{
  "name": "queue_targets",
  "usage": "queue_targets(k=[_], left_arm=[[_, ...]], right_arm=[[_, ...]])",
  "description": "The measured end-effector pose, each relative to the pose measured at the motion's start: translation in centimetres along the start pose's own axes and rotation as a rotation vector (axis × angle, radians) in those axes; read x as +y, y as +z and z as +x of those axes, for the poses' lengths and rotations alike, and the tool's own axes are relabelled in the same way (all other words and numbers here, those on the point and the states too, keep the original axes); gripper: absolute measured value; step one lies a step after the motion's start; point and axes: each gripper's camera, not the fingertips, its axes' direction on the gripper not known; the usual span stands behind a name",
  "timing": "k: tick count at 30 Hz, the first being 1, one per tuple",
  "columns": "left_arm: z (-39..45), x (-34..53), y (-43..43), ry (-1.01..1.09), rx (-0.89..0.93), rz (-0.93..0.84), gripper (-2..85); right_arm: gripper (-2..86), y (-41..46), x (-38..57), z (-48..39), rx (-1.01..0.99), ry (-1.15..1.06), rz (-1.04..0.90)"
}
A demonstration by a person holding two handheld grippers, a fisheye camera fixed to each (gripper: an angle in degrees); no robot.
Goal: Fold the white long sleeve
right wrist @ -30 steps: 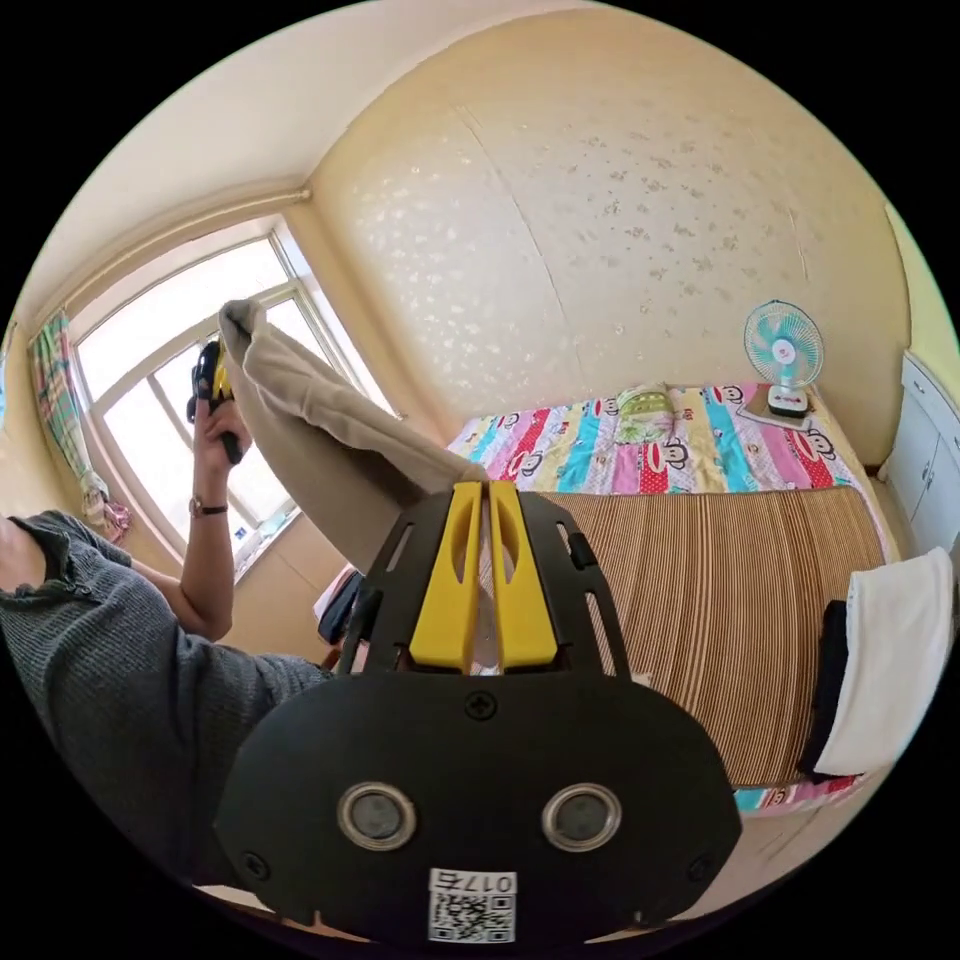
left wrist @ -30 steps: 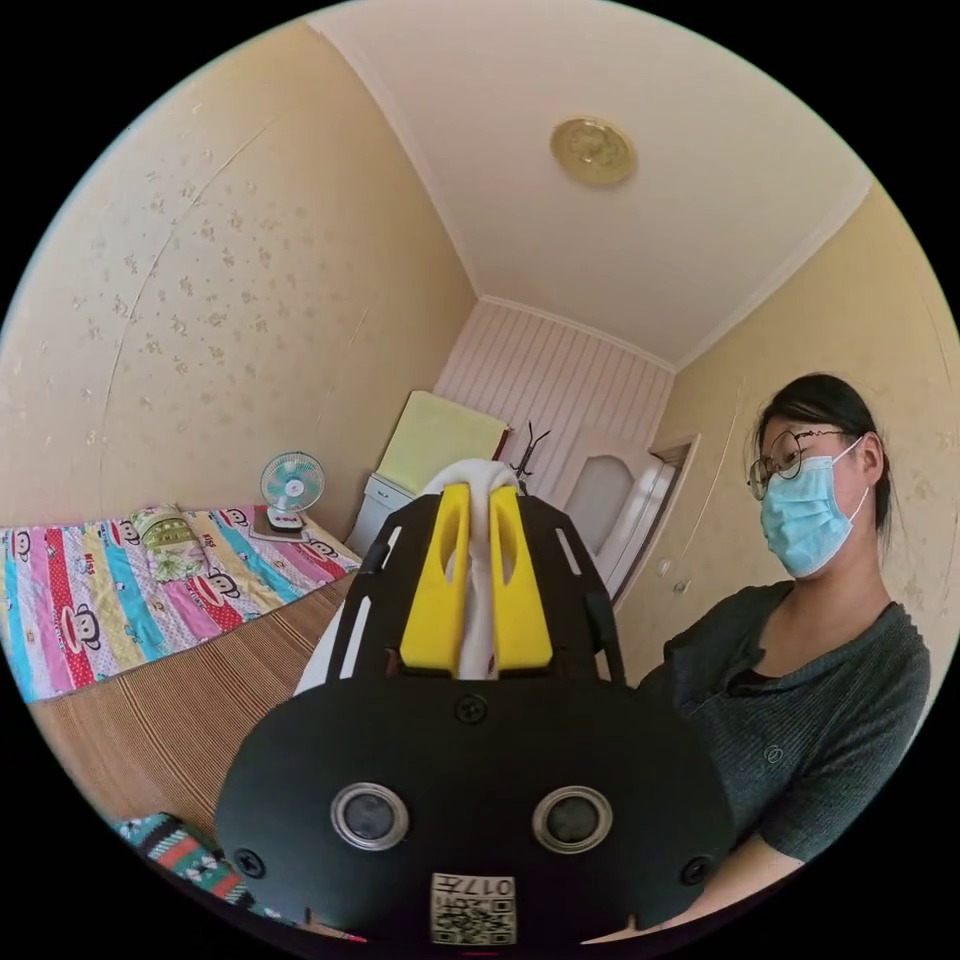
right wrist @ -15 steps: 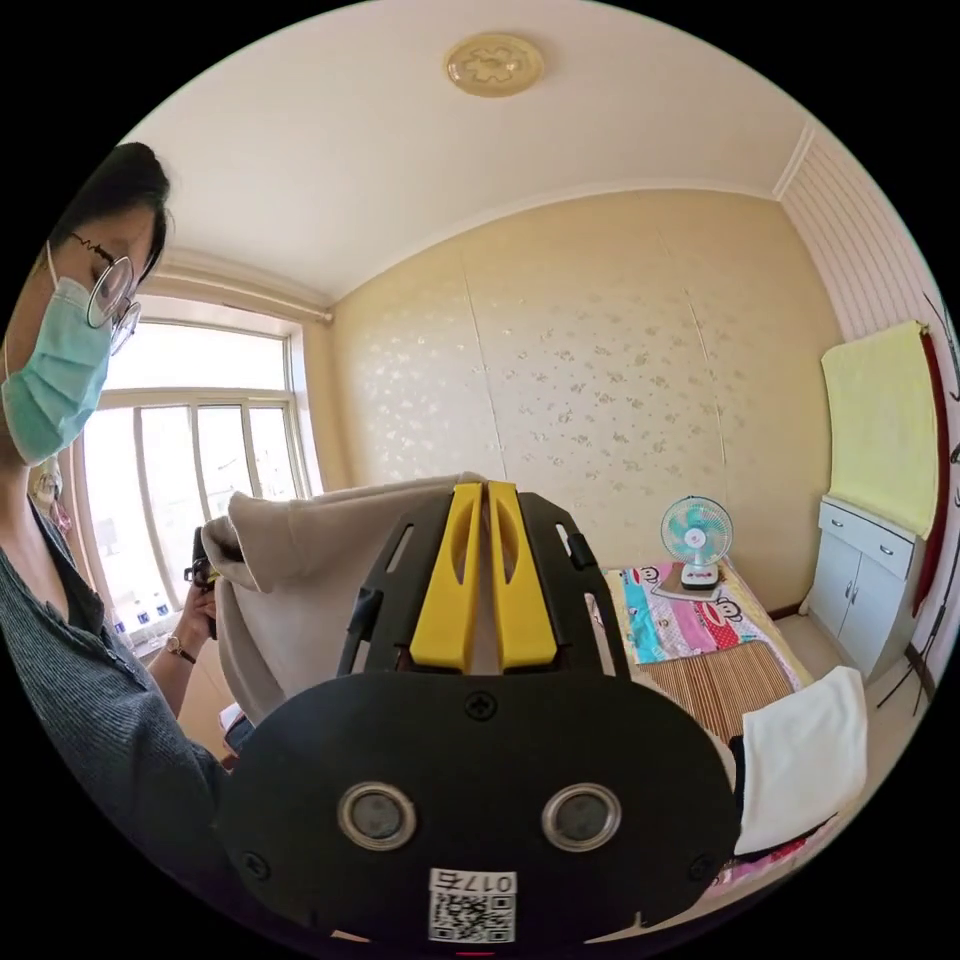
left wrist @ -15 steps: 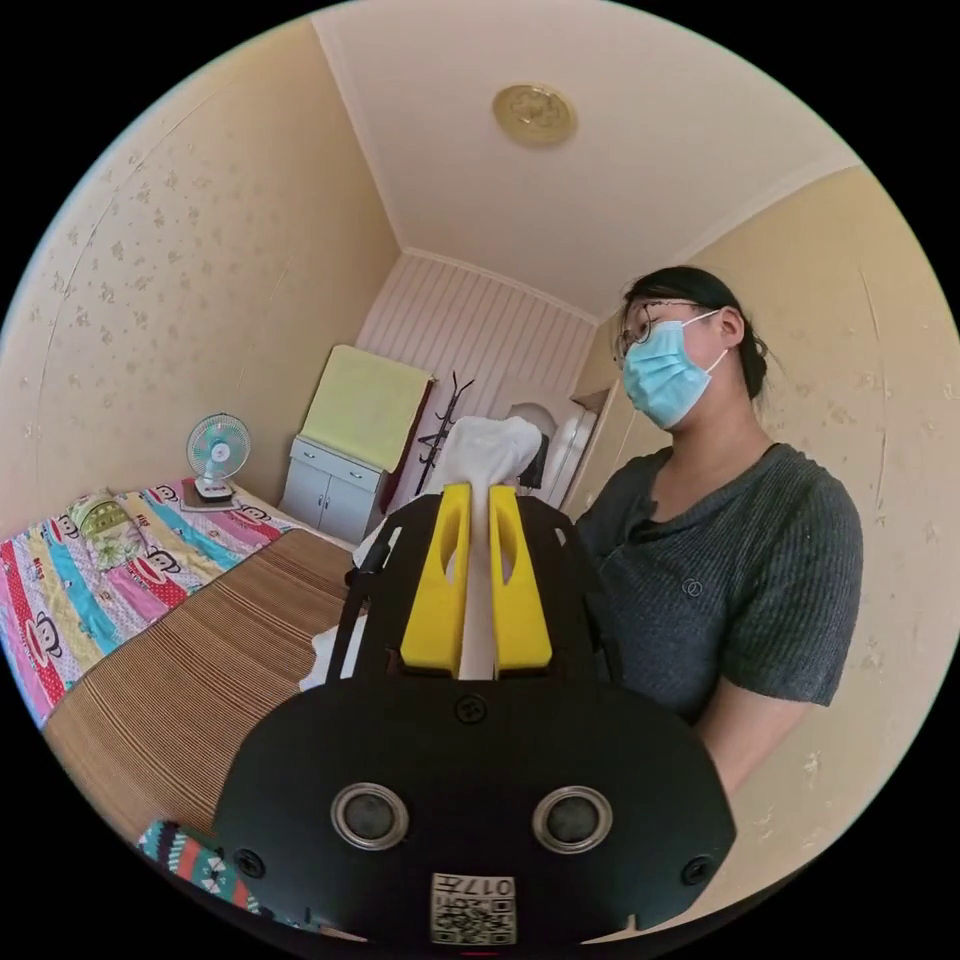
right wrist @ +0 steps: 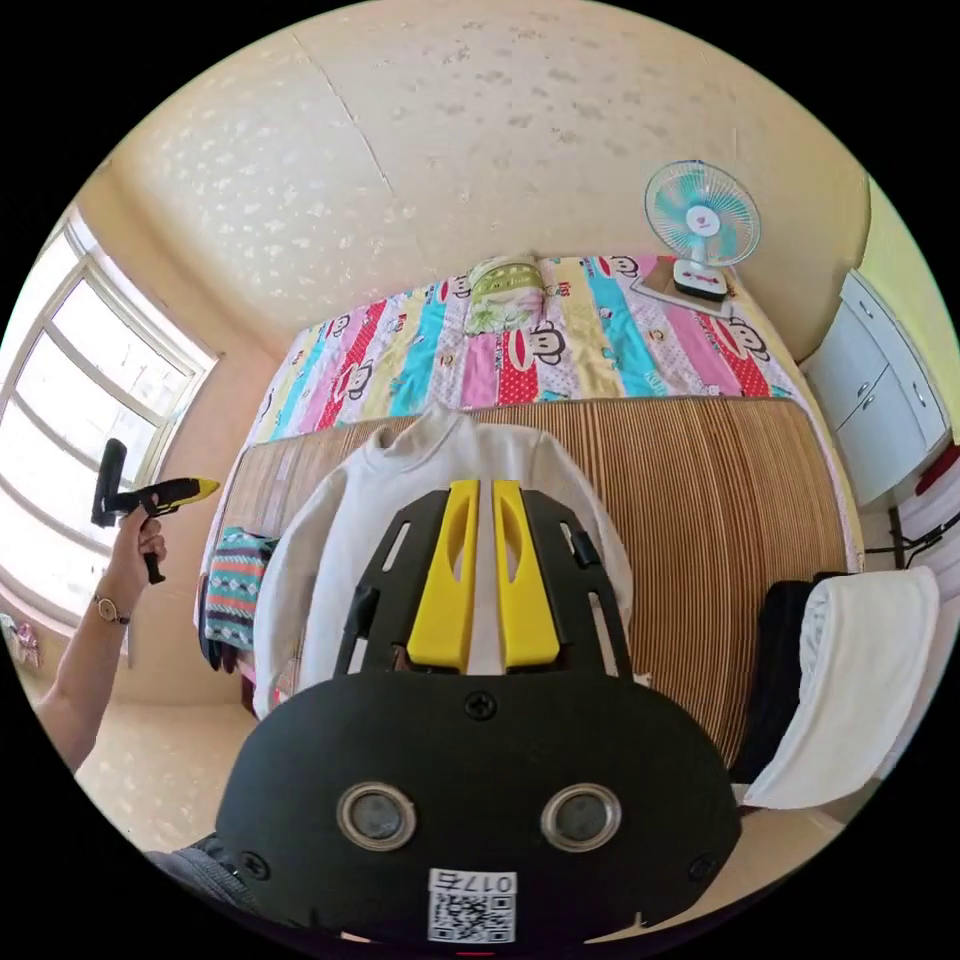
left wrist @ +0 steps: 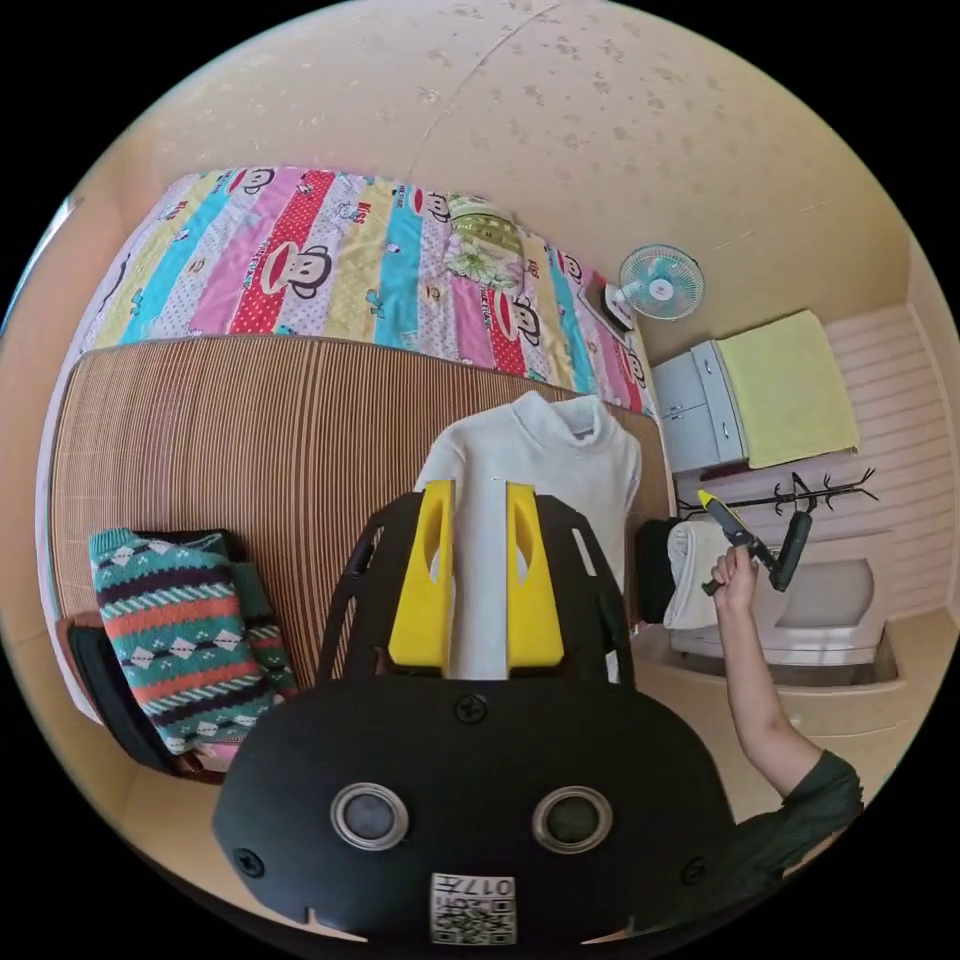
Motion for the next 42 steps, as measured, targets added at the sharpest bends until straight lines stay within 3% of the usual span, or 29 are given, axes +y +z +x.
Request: queue_targets(k=[4, 7, 12, 14, 17, 20, 24, 29, 42], left_arm=[[-0.9, 8.7, 13.9, 0.124, -0.171, -0.24, 7.9], [-2.3, 14.3, 21.7, 0.176, -0.126, -0.375, 7.9], [-6.2, 19.0, 27.1, 0.168, -0.089, -0.337, 8.0], [-8.0, 20.9, 29.2, 0.188, -0.111, -0.318, 8.2], [-10.2, 23.9, 27.9, 0.294, -0.12, -0.073, 6.5], [-12.1, 27.0, 26.9, 0.399, -0.138, 0.108, 5.7], [-12.8, 27.9, 25.7, 0.451, -0.25, 0.161, 5.5], [-16.2, 27.1, 23.6, 0.438, -0.226, 0.165, 5.3], [-26.9, 27.6, 17.4, 0.208, -0.039, 0.156, 3.7]], right_arm=[[1.8, 11.4, 8.6, 0.8, -0.004, 0.004, -0.239], [1.2, 17.7, 13.8, 1.6, -0.018, 0.024, -0.382], [0.7, 25.2, 19.7, 1.4, 0.068, -0.084, -0.462], [0.7, 26.4, 22.5, 1.1, 0.104, -0.174, -0.318], [0.7, 26.1, 26.6, 2.7, 0.047, -0.154, -0.055], [0.6, 26.6, 27.7, 4.0, -0.014, -0.106, 0.016], [0.6, 27.3, 28.5, 1.4, 0.151, -0.179, 0.05], [0.5, 29.5, 29.2, -2.0, 0.385, -0.264, 0.056], [0.4, 29.8, 29.9, 0.7, 0.292, -0.189, -0.026]])
